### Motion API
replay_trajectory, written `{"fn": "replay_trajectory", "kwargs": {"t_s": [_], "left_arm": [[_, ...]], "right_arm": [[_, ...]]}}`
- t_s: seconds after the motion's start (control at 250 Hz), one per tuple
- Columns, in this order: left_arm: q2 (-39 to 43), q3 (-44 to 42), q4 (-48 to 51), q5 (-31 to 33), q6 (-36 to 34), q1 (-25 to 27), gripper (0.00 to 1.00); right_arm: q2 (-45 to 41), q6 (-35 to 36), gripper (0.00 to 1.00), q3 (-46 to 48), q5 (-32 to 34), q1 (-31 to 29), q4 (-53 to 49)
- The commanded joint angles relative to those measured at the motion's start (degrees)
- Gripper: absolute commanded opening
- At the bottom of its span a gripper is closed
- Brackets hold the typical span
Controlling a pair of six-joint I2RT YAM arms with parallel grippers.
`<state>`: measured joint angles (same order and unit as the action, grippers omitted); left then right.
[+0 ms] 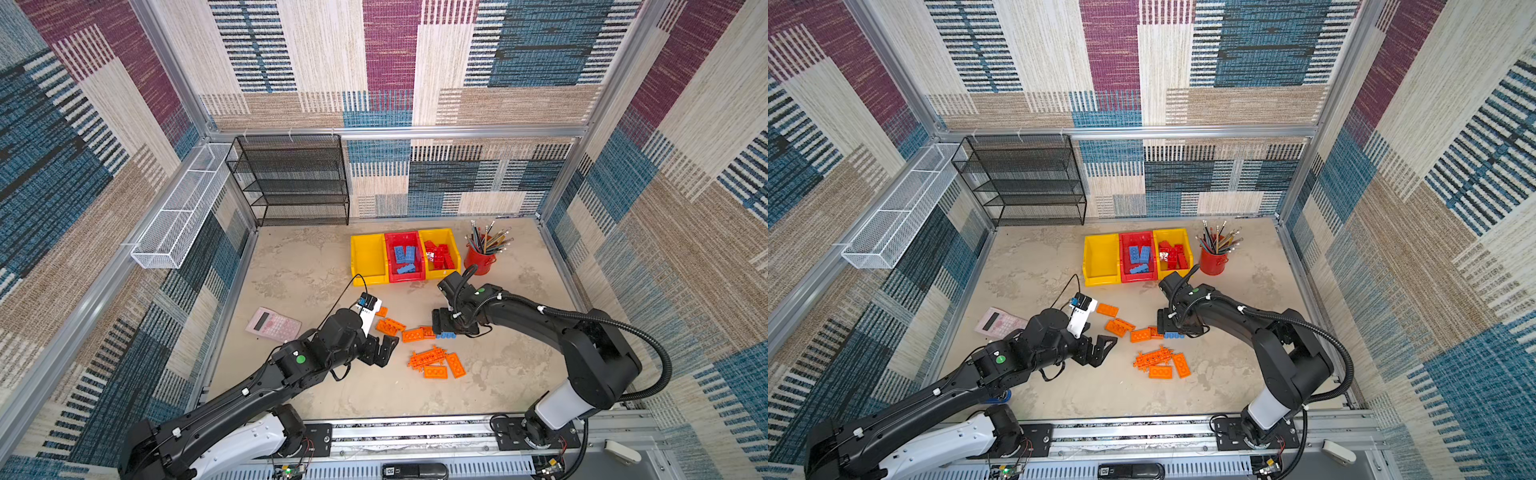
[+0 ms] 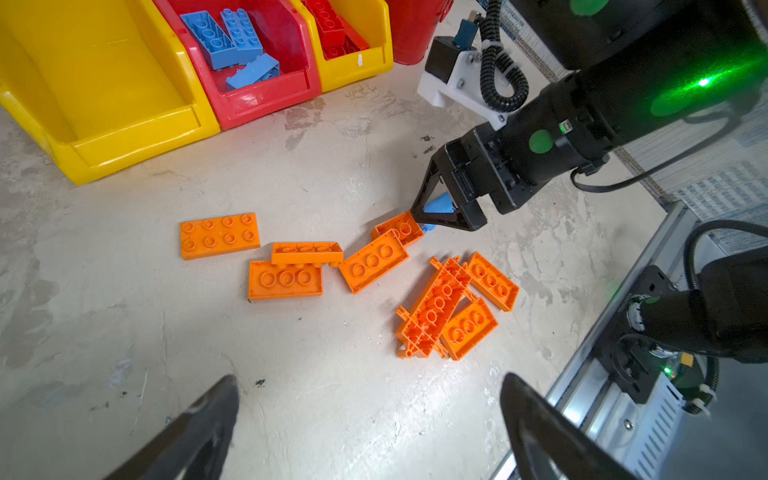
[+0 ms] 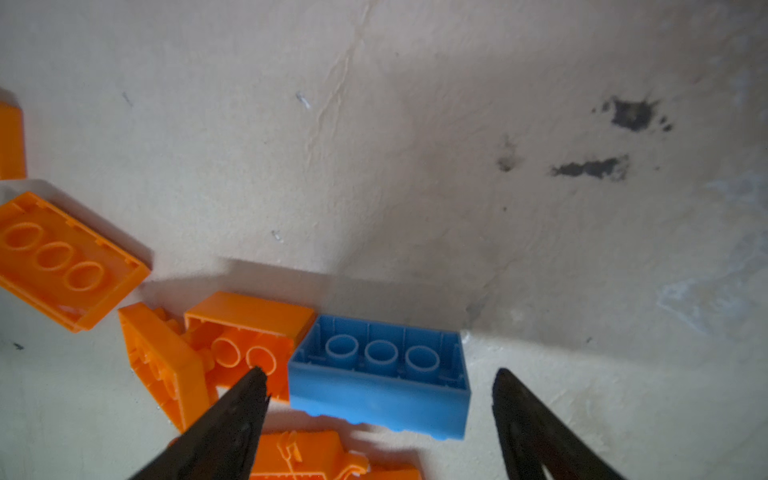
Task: Sort the legos into containers by color
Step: 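Close the right gripper on the last blue brick, then lift the blue brick and carry it over the red bin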
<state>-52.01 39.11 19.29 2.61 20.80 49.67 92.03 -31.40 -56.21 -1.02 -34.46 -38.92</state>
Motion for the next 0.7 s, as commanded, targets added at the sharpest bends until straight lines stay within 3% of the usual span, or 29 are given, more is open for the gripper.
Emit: {"fn": "replay_trajectory", "kwargs": {"t_s": [0.0, 0.236, 0.696], "left_arm": [[-0.1, 0.0, -0.5, 0.6, -1.5, 0.0, 0.99], [0.3, -0.4, -0.2, 1.1, -2.0, 0.0, 0.99], [-1.7, 0.0, -1.5, 1.5, -3.1, -0.1, 0.99]], "right_arm": [[1.0, -1.4, 0.83, -0.5, 2.6, -0.1, -0.8], [1.4, -1.9, 0.72, -0.9, 4.9, -0.1, -1.6], [0.7, -0.5, 0.66, -7.1, 5.6, -0.1, -5.1]]}}
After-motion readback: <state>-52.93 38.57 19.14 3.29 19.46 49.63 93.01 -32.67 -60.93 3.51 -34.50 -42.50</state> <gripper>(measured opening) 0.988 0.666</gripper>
